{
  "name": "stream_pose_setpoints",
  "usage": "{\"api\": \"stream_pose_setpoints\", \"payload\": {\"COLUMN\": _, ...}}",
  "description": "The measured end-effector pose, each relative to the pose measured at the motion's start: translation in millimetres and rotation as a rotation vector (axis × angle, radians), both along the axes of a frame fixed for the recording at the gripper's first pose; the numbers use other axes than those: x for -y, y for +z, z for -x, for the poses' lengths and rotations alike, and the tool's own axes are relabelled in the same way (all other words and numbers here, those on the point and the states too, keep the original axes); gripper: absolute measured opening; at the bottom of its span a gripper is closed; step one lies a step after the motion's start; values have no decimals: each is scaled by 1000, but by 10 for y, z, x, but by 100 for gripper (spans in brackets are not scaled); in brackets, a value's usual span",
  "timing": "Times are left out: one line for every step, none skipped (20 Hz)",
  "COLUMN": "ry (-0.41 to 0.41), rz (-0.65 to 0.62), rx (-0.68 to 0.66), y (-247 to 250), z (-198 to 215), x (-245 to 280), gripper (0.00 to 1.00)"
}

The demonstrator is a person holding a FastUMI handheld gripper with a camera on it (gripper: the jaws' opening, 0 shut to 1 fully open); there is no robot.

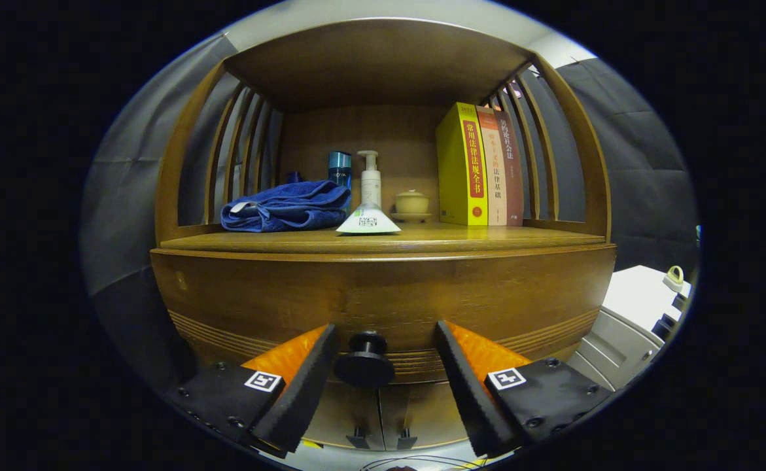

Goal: Pull open the drawer, take out the items inside it, and place them on the countertop above the cabinet.

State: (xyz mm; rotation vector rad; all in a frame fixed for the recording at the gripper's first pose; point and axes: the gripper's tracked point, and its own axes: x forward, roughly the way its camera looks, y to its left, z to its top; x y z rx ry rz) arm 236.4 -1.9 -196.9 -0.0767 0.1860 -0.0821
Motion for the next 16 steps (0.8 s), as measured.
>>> {"api": "stream_pose_setpoints", "payload": {"ry": -1, "rz": 0, "rx": 13, "y": 14, "z": -7, "x": -15, "gripper": 99}}
{"api": "stream_pose_setpoints", "payload": {"ry": 0, "rz": 11, "rx": 18, "y": 10, "z": -10, "x": -15, "gripper": 99}}
{"api": "stream_pose_setpoints", "payload": {"ry": -1, "rz": 15, "rx": 18, "y": 4, "z": -10, "x": -21, "gripper": 99}}
{"api": "stream_pose_setpoints", "payload": {"ry": -2, "rz": 16, "rx": 20, "y": -3, "z": -9, "x": -27, "gripper": 99}}
{"api": "stream_pose_setpoints", "payload": {"ry": -3, "rz": 14, "rx": 12, "y": -5, "z": -10, "x": -34, "gripper": 99}}
{"api": "stream_pose_setpoints", "payload": {"ry": -4, "rz": 9, "rx": 13, "y": -2, "z": -2, "x": -38, "gripper": 99}}
{"api": "stream_pose_setpoints", "payload": {"ry": -4, "rz": 12, "rx": 14, "y": 2, "z": 0, "x": -37, "gripper": 99}}
{"api": "stream_pose_setpoints", "payload": {"ry": -4, "rz": 13, "rx": 14, "y": 13, "z": -4, "x": -42, "gripper": 99}}
{"api": "stream_pose_setpoints", "payload": {"ry": -3, "rz": 16, "rx": 9, "y": 11, "z": 10, "x": -50, "gripper": 99}}
{"api": "stream_pose_setpoints", "payload": {"ry": -5, "rz": 18, "rx": 10, "y": 55, "z": 38, "x": -56, "gripper": 99}}
{"api": "stream_pose_setpoints", "payload": {"ry": -3, "rz": 20, "rx": 23, "y": 143, "z": 87, "x": -72, "gripper": 99}}
{"api": "stream_pose_setpoints", "payload": {"ry": -1, "rz": 25, "rx": 41, "y": 243, "z": 147, "x": -94, "gripper": 99}}
{"api": "stream_pose_setpoints", "payload": {"ry": -2, "rz": 32, "rx": 56, "y": 346, "z": 205, "x": -115, "gripper": 99}}
{"api": "stream_pose_setpoints", "payload": {"ry": -1, "rz": 37, "rx": 66, "y": 437, "z": 283, "x": -135, "gripper": 99}}
{"api": "stream_pose_setpoints", "payload": {"ry": 1, "rz": 40, "rx": 75, "y": 534, "z": 366, "x": -173, "gripper": 99}}
{"api": "stream_pose_setpoints", "payload": {"ry": 4, "rz": 42, "rx": 84, "y": 623, "z": 456, "x": -203, "gripper": 99}}
